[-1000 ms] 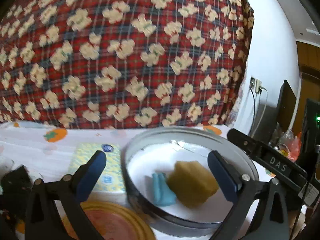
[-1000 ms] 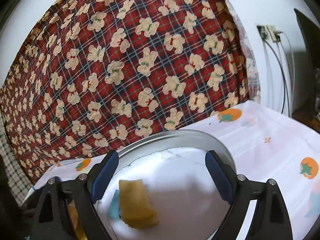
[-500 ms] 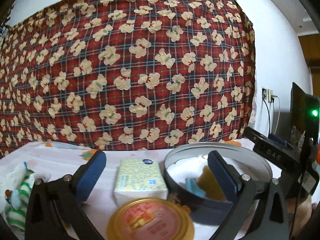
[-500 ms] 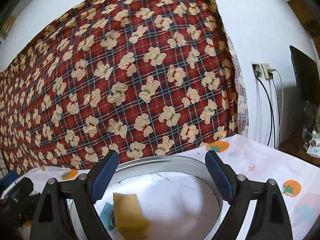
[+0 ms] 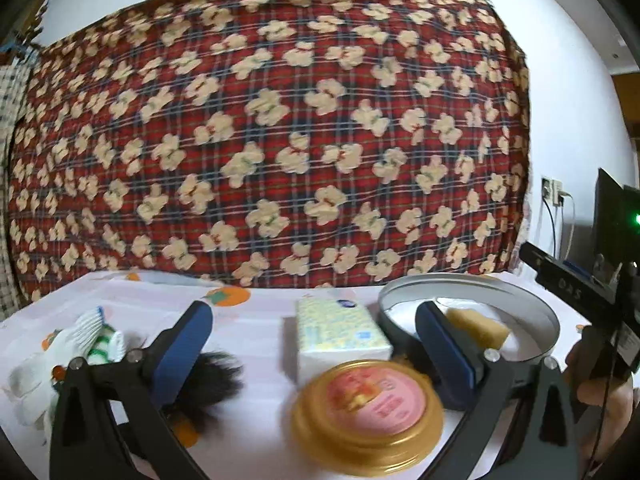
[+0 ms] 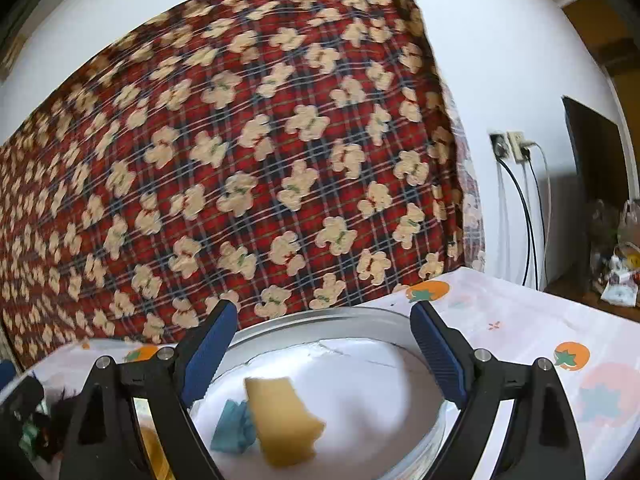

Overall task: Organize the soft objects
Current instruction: 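Withdraw both open tools from the bin back toward the soft items, then grasp the black furry toy with the right tool while the left tool grasps the white glove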

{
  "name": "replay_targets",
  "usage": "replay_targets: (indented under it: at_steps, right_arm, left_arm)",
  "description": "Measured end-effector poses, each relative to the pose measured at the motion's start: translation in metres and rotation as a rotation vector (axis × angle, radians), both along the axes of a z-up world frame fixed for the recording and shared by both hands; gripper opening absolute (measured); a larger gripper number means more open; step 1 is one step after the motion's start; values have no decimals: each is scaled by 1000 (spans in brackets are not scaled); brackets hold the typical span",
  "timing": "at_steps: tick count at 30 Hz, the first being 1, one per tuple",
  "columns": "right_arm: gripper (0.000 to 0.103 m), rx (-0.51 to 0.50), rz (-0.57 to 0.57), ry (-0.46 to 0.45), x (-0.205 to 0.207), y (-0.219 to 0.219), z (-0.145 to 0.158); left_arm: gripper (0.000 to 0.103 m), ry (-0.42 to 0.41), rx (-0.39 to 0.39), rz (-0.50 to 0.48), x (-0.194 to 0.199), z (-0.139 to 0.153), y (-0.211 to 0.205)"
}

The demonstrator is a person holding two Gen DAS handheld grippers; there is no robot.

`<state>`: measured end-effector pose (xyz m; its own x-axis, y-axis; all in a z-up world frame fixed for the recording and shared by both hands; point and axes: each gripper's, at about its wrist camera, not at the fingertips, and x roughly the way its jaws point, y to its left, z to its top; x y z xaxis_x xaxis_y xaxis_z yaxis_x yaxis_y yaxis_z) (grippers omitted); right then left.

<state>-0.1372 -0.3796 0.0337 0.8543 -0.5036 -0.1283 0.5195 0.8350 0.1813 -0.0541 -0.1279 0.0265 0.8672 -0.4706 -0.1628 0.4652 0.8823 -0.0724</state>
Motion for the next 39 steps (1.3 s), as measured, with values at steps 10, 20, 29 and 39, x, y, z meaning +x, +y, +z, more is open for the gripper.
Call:
replay_targets:
  at_steps: [10, 20, 29, 39]
  right_arm:
    - [90, 71, 62, -23, -4, 44, -2]
    - [90, 59, 223, 3, 16, 111, -4]
    - [90, 88, 382, 89, 51, 169, -12]
    - [76, 174, 598, 295, 104, 226, -33]
  left_arm:
    - [103, 98, -62, 65, 18, -8, 49]
    - [103, 116, -51, 171, 24, -13, 108]
    - [103, 177, -76, 274, 31, -21, 169]
    - [103, 216, -92, 434, 38, -26, 236]
